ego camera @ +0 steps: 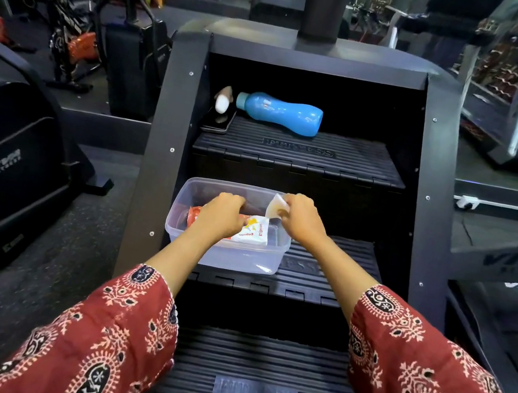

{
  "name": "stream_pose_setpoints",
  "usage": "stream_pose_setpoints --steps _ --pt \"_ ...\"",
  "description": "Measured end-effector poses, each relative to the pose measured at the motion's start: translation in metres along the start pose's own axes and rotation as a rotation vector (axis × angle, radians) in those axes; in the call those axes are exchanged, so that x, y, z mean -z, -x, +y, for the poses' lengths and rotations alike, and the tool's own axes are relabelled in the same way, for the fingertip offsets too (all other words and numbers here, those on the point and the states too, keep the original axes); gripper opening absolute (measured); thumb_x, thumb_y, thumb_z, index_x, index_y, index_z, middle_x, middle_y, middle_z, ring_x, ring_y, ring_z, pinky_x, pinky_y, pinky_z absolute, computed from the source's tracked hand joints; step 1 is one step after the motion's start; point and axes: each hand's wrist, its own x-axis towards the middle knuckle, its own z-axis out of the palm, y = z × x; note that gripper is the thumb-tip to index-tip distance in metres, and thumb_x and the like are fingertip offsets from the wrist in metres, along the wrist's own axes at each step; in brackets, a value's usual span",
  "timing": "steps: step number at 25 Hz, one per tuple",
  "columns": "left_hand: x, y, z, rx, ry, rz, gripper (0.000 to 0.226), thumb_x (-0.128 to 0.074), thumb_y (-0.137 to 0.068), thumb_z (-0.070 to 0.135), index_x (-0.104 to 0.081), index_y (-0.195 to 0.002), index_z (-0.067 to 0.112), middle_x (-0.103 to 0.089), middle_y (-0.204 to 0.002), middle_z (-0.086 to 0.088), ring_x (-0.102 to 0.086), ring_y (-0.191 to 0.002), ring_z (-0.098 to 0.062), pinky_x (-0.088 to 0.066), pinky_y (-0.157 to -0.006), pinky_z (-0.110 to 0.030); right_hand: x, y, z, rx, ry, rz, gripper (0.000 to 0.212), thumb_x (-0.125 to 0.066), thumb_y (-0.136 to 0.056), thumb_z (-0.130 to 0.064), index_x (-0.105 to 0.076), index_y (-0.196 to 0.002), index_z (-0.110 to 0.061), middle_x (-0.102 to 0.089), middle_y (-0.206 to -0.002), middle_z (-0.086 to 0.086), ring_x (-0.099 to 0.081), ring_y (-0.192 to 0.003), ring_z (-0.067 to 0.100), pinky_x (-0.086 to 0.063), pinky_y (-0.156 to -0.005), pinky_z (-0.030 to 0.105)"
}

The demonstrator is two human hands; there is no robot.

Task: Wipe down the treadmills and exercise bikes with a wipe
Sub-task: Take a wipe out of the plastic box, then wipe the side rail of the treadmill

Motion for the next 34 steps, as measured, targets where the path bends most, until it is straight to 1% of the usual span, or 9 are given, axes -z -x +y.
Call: stream_pose_setpoints --steps 3,7,12,15,19,22,25,29,34 --pt "-0.005 0.014 0.012 -0.061 -0.075 -0.025 0.034 -0.06 -0.09 0.019 -0.058 -0.123 0.01 -0.062 -0.121 -0.012 -0.058 -0.108 -0.029 -0.049 -0.088 -0.038 0.005 0.02 0.003 -0.031 0.162 -0.026 0.029 -0.056 -0.089 -0.007 -0.055 -0.117 -0.004 -0.053 -0.119 0.018 -0.055 -0.107 0.038 -0.043 -0.076 0.038" --pt "-0.007 0.04 0.031 -0.176 -0.075 -0.019 0.028 -0.06 -0.09 0.02 -0.06 -0.115 0.008 -0.062 -0.116 -0.015 -0.057 -0.107 -0.032 -0.046 -0.082 -0.038 0.022 0.073 0.0 -0.095 0.209 0.017 0.029 -0.051 -0.09 -0.007 -0.052 -0.119 -0.004 -0.054 -0.12 0.019 -0.056 -0.105 0.041 -0.043 -0.076 0.039" --pt "-0.02 0.108 0.064 -0.384 -0.089 -0.071 0.03 -0.06 -0.088 0.023 -0.059 -0.113 0.006 -0.061 -0.113 -0.02 -0.056 -0.106 -0.036 -0.045 -0.083 -0.039 0.038 0.179 0.005 -0.25 0.265 0.094 0.028 -0.053 -0.088 -0.008 -0.051 -0.115 -0.004 -0.054 -0.119 0.019 -0.055 -0.107 0.04 -0.045 -0.079 0.042" --pt "-0.04 0.158 0.091 -0.519 -0.056 -0.125 0.029 -0.062 -0.087 0.023 -0.058 -0.111 0.007 -0.06 -0.115 -0.017 -0.056 -0.108 -0.034 -0.045 -0.085 -0.039 0.041 0.26 0.013 -0.361 0.264 0.155 0.024 -0.053 -0.088 -0.009 -0.052 -0.111 -0.004 -0.054 -0.118 0.018 -0.055 -0.106 0.039 -0.043 -0.077 0.041" --pt "-0.062 0.243 0.152 -0.714 -0.039 -0.241 0.03 -0.064 -0.087 0.023 -0.058 -0.113 0.007 -0.06 -0.115 -0.017 -0.055 -0.109 -0.034 -0.046 -0.083 -0.039 0.062 0.385 0.031 -0.572 0.257 0.246 0.024 -0.053 -0.087 -0.012 -0.054 -0.11 -0.005 -0.056 -0.117 0.017 -0.056 -0.107 0.038 -0.045 -0.077 0.041" --pt "-0.074 0.303 0.204 -0.872 -0.011 -0.267 0.03 -0.064 -0.086 0.024 -0.058 -0.109 0.006 -0.061 -0.114 -0.017 -0.056 -0.108 -0.035 -0.046 -0.083 -0.04 0.088 0.471 0.042 -0.734 0.242 0.322 0.023 -0.055 -0.086 -0.011 -0.056 -0.108 -0.005 -0.058 -0.116 0.019 -0.057 -0.106 0.039 -0.045 -0.078 0.041" --pt "-0.088 0.37 0.266 -1.025 0.023 -0.317 0.029 -0.064 -0.086 0.024 -0.06 -0.109 0.007 -0.062 -0.111 -0.017 -0.058 -0.107 -0.034 -0.046 -0.083 -0.039 0.112 0.562 0.058 -0.879 0.225 0.411 0.019 -0.052 -0.091 -0.016 -0.056 -0.104 -0.003 -0.058 -0.112 0.022 -0.057 -0.102 0.042 -0.042 -0.073 0.039" --pt "-0.111 0.461 0.345 -1.188 0.025 -0.366 0.028 -0.063 -0.086 0.023 -0.058 -0.107 0.006 -0.061 -0.112 -0.017 -0.055 -0.107 -0.034 -0.044 -0.084 -0.038 0.142 0.679 0.082 -1.022 0.241 0.489 0.016 -0.052 -0.088 -0.01 -0.056 -0.102 -0.003 -0.059 -0.109 0.02 -0.057 -0.098 0.041 -0.038 -0.067 0.035" --pt "-0.138 0.57 0.435 -1.298 0.037 -0.429 0.033 -0.062 -0.089 0.026 -0.056 -0.114 0.005 -0.058 -0.117 -0.016 -0.055 -0.109 -0.033 -0.045 -0.086 -0.038 0.187 0.798 0.119 -1.111 0.267 0.52 0.019 -0.05 -0.084 -0.003 -0.059 -0.101 -0.003 -0.06 -0.108 0.021 -0.057 -0.098 0.042 -0.037 -0.066 0.035"
